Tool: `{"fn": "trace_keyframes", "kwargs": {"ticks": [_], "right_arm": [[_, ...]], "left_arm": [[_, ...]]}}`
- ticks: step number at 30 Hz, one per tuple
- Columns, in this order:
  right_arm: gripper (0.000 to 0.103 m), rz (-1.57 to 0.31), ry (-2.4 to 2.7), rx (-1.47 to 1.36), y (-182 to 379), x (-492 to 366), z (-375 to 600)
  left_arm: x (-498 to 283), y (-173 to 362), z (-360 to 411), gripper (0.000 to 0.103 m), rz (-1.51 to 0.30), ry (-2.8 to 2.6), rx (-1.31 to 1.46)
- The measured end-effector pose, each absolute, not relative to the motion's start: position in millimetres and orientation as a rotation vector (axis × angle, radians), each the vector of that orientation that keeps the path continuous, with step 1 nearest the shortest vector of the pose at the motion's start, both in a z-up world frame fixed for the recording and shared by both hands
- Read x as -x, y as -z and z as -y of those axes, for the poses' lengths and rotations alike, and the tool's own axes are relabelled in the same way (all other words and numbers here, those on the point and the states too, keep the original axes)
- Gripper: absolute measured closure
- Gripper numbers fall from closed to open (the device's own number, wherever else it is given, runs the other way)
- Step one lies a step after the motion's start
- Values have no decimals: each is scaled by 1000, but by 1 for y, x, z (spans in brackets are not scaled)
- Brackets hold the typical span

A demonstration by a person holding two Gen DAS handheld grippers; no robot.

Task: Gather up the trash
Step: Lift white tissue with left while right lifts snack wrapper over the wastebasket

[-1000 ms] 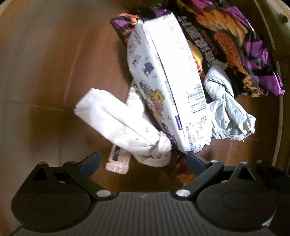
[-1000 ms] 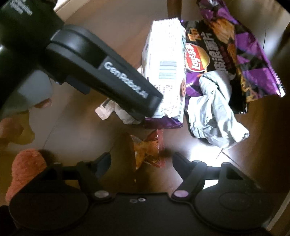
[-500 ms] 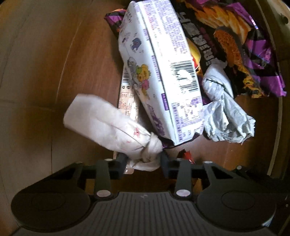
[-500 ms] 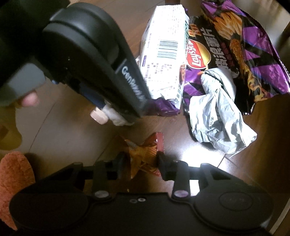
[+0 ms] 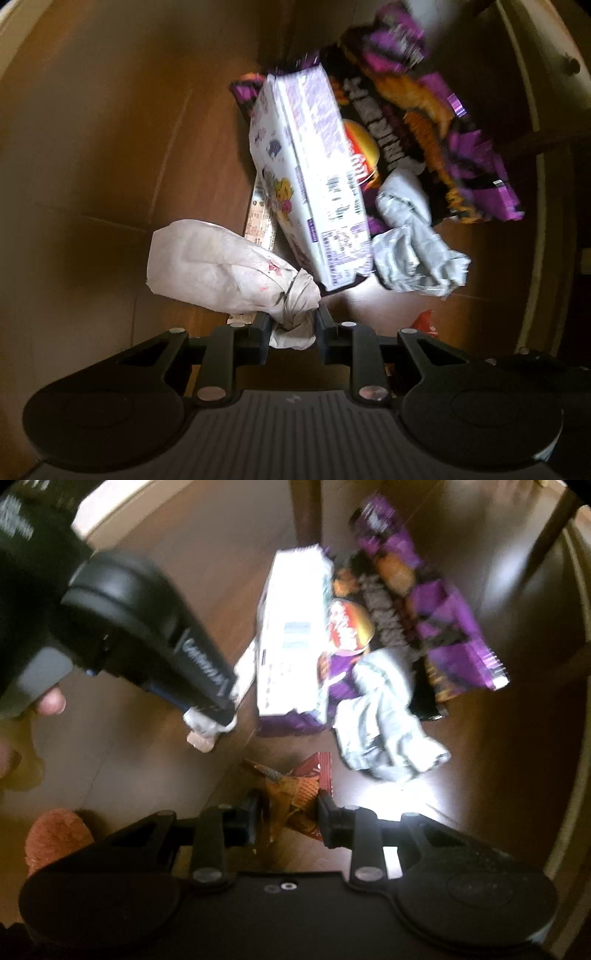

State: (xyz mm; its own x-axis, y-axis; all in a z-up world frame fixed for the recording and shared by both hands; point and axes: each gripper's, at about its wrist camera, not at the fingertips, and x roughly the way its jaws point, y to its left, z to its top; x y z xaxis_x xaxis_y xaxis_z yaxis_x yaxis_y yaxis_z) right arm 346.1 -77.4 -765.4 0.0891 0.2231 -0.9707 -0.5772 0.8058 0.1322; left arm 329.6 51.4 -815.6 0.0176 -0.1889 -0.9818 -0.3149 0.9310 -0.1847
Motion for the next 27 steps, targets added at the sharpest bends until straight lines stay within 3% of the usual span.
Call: {"fn": "trace_keyframes", "kwargs": {"ticks": [11, 27], "right_arm": [[72, -1269, -553, 248, 615, -361, 95], [72, -1100, -510, 64, 335, -372, 134]], "left_arm": [[-330, 652, -55, 79, -1519, -64, 392], [-367, 368, -44, 79, -1354, 16, 352]]}}
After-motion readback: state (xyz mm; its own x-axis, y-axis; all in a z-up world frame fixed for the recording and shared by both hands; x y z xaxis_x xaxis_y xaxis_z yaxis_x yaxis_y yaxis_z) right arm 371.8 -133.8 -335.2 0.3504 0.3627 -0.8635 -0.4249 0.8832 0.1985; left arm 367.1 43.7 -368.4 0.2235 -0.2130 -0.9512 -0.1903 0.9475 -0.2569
